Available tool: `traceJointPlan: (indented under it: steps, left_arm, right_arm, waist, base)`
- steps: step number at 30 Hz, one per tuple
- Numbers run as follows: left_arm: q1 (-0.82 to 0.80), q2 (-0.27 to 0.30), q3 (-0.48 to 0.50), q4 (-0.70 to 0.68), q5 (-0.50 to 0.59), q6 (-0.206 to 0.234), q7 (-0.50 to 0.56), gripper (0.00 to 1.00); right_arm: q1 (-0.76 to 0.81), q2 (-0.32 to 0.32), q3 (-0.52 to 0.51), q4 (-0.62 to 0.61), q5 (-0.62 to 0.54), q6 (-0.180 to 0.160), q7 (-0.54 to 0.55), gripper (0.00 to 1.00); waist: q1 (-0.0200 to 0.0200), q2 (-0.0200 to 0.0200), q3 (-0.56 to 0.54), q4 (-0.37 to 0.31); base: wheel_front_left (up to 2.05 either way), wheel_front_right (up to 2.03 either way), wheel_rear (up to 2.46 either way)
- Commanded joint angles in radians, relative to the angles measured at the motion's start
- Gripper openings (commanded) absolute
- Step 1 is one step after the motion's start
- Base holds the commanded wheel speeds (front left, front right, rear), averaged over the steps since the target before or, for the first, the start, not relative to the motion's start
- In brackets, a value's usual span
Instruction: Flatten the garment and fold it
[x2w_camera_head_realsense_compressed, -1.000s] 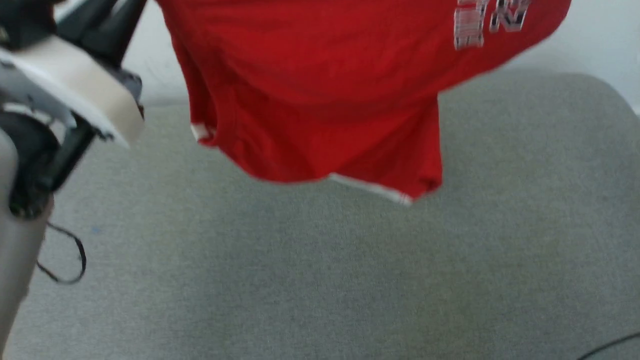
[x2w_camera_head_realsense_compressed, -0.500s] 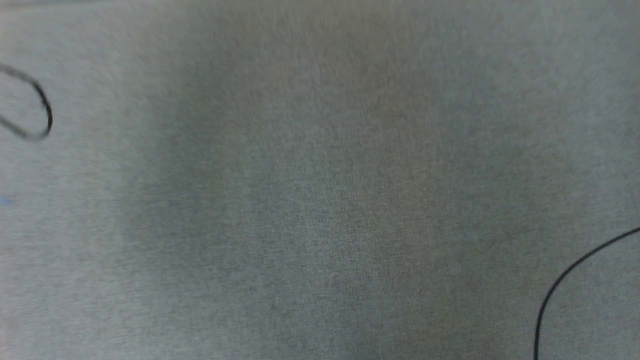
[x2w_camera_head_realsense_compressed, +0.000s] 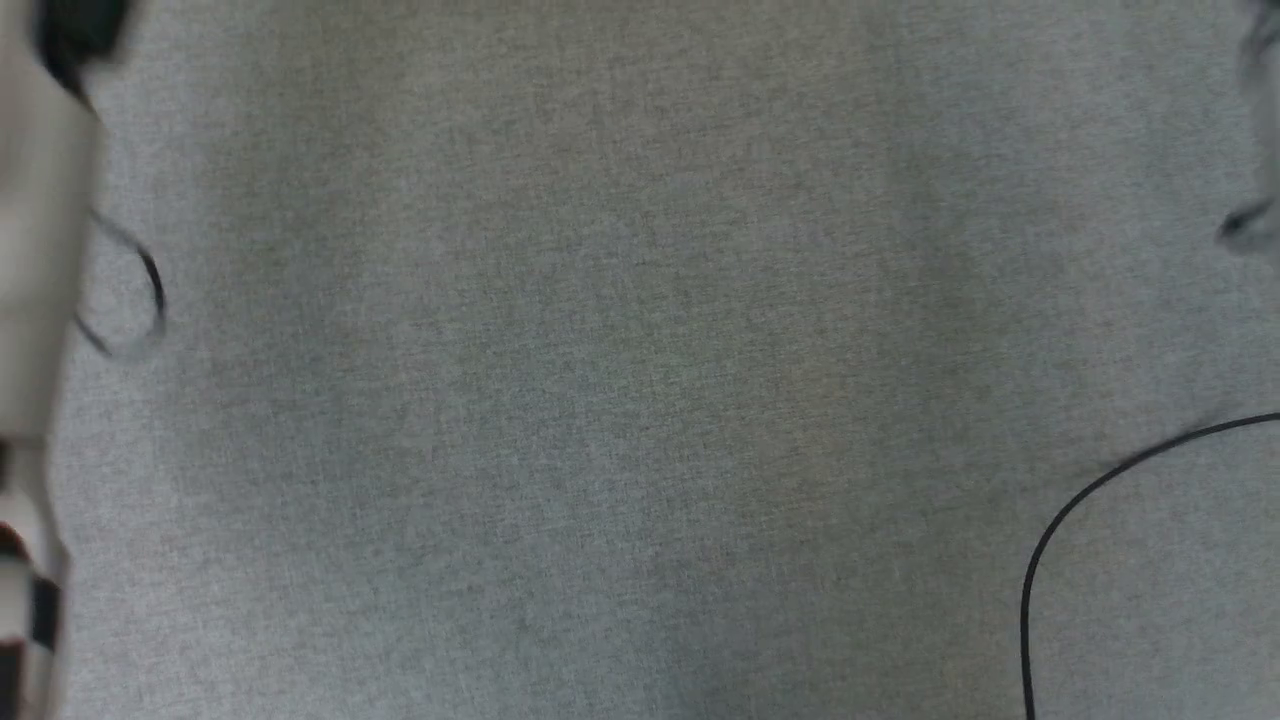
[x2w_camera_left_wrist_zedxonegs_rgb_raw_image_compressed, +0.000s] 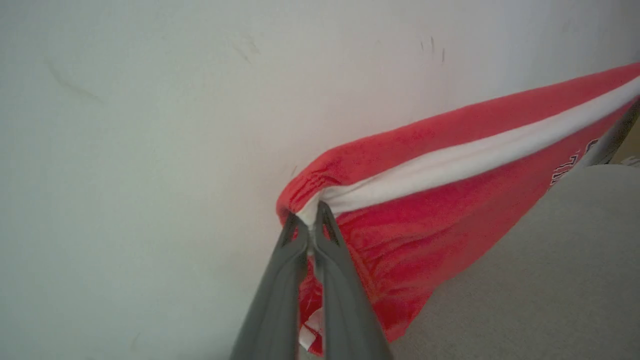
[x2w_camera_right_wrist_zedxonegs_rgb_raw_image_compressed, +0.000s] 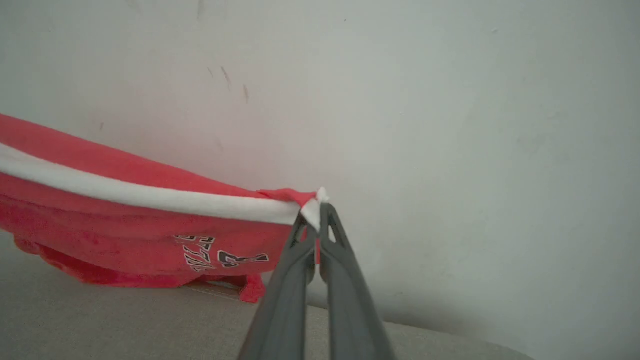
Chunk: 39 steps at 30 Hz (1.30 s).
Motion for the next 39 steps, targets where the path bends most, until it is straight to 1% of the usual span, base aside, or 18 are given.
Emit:
traceJointPlan:
  steps: [1, 5, 8, 11, 14, 19, 25, 31, 35, 39]
  left_arm:
    - [0.047, -0.003, -0.010, 0.012, 0.001, -0.005, -0.021, 0.00]
    - [0.206, -0.008, -0.037, 0.038, -0.014, -0.005, -0.082, 0.00]
    - [0.338, -0.003, -0.058, 0.041, -0.020, 0.002, -0.112, 0.00]
    - [0.468, -0.002, -0.080, 0.020, -0.029, 0.012, -0.129, 0.00]
    - [0.586, 0.001, -0.094, -0.016, -0.046, 0.026, -0.132, 0.00]
    - [0.762, 0.020, -0.119, -0.099, -0.061, 0.059, -0.128, 0.00]
    - [0.934, 0.040, -0.137, -0.226, -0.080, 0.113, -0.118, 0.00]
    - [1.104, 0.055, -0.170, -0.357, -0.103, 0.160, -0.086, 0.00]
    - [1.216, 0.065, -0.207, -0.446, -0.113, 0.186, -0.060, 0.00]
    - [1.311, 0.080, -0.246, -0.526, -0.117, 0.205, -0.031, 0.00]
  right_arm:
    - [0.044, 0.005, 0.012, 0.009, 0.016, -0.002, -0.020, 0.00]
    - [0.187, 0.006, 0.081, 0.013, 0.072, -0.002, -0.057, 0.00]
    - [0.297, -0.017, 0.132, -0.007, 0.122, -0.002, -0.054, 0.00]
    - [0.413, -0.064, 0.184, -0.043, 0.173, -0.002, -0.029, 0.00]
    - [0.528, -0.127, 0.240, -0.104, 0.220, -0.002, 0.003, 0.00]
    - [0.708, -0.217, 0.290, -0.212, 0.310, -0.002, 0.079, 0.00]
    - [0.903, -0.305, 0.261, -0.323, 0.372, -0.002, 0.183, 0.00]
    - [1.100, -0.378, 0.200, -0.440, 0.372, -0.002, 0.309, 0.00]
    - [1.237, -0.407, 0.135, -0.523, 0.363, -0.002, 0.382, 0.00]
    - [1.375, -0.421, 0.048, -0.604, 0.361, -0.002, 0.458, 0.00]
  waist:
    - [0.0000, 0.0000, -0.052, 0.011]
    - [0.0000, 0.0000, -0.136, 0.015]
    - [0.0000, 0.0000, -0.202, 0.014]
    - [0.0000, 0.0000, -0.269, 0.017]
    - [0.0000, 0.0000, -0.326, 0.020]
    - [0.0000, 0.0000, -0.412, 0.022]
    - [0.0000, 0.0000, -0.500, 0.034]
    - [0.0000, 0.0000, -0.577, 0.048]
    - [0.0000, 0.0000, -0.616, 0.059]
    - [0.0000, 0.0000, -0.632, 0.073]
  base:
    - [0.00, 0.00, 0.00]
    - [0.00, 0.00, 0.00]
    - [0.00, 0.00, 0.00]
    - [0.00, 0.00, 0.00]
    - [0.00, 0.00, 0.00]
    - [0.00, 0.00, 0.00]
    - [0.00, 0.00, 0.00]
    - [0.00, 0.00, 0.00]
    - [0.00, 0.00, 0.00]
    - [0.00, 0.00, 0.00]
